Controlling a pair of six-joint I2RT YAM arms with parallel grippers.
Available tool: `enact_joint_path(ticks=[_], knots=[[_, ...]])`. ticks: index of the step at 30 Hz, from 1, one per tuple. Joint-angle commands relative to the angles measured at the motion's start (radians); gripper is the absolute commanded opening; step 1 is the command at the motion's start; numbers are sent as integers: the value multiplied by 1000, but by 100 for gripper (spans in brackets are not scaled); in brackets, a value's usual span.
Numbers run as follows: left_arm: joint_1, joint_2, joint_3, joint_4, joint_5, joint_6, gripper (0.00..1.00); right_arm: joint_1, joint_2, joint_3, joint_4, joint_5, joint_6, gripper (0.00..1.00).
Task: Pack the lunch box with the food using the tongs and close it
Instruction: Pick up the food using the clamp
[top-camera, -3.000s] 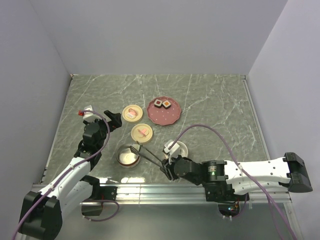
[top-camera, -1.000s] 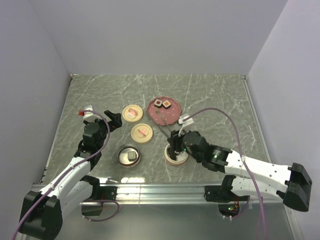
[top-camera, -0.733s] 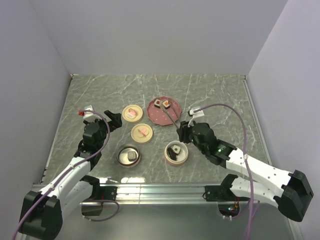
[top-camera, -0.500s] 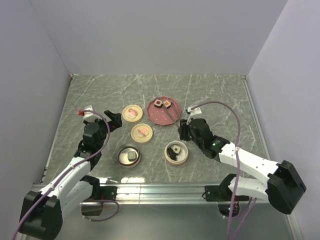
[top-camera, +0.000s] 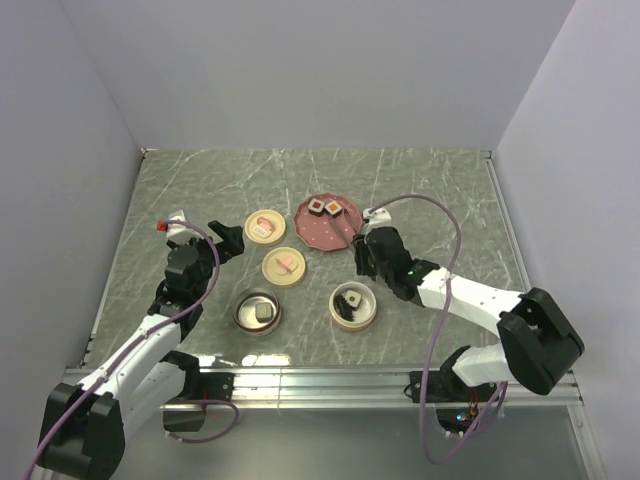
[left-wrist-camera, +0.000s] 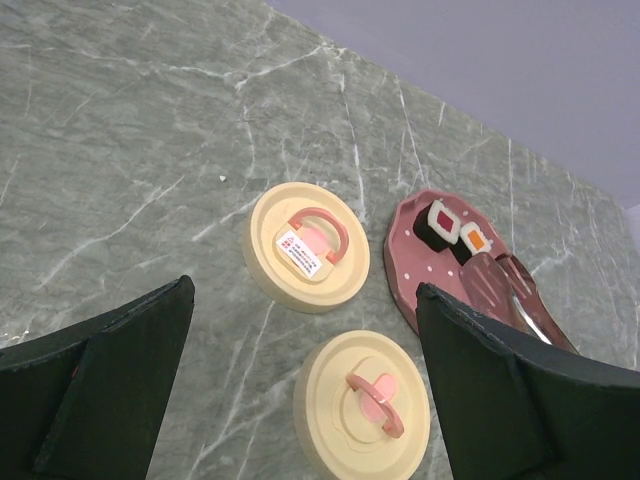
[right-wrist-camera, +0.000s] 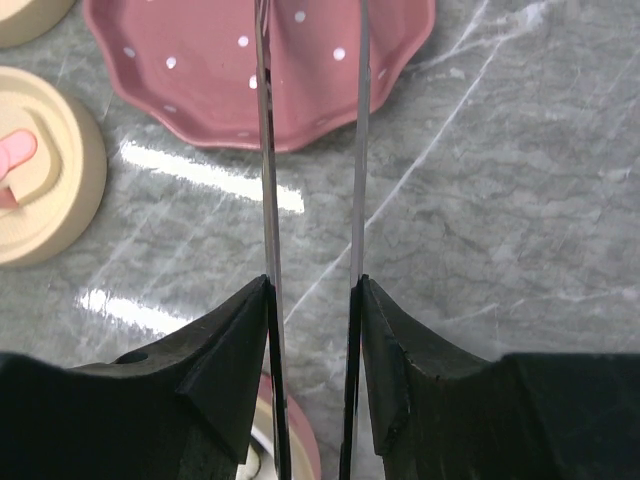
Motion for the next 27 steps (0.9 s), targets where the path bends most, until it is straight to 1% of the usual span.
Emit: enact_joint_path(ticks=[1, 9, 20, 22, 25, 26, 27], knots=[[5, -17, 9, 44, 9, -6, 100, -17, 32, 70, 55, 1, -29, 47], [5, -11, 14, 44, 11, -3, 100, -36, 118, 125, 50, -16, -54, 47], [5, -8, 15, 42, 12, -3, 99, -69, 176, 163, 58, -71, -77, 47], [6, -8, 15, 42, 11, -3, 100, -68, 185, 169, 55, -76, -83, 44], [5, -12, 12, 44, 11, -3, 100, -68, 187, 165, 60, -78, -84, 33], [5, -14, 11, 45, 11, -3, 100, -68, 187, 163, 60, -78, -84, 27], [6, -15, 11, 45, 12, -3, 100, -68, 181, 160, 60, -76, -84, 25]])
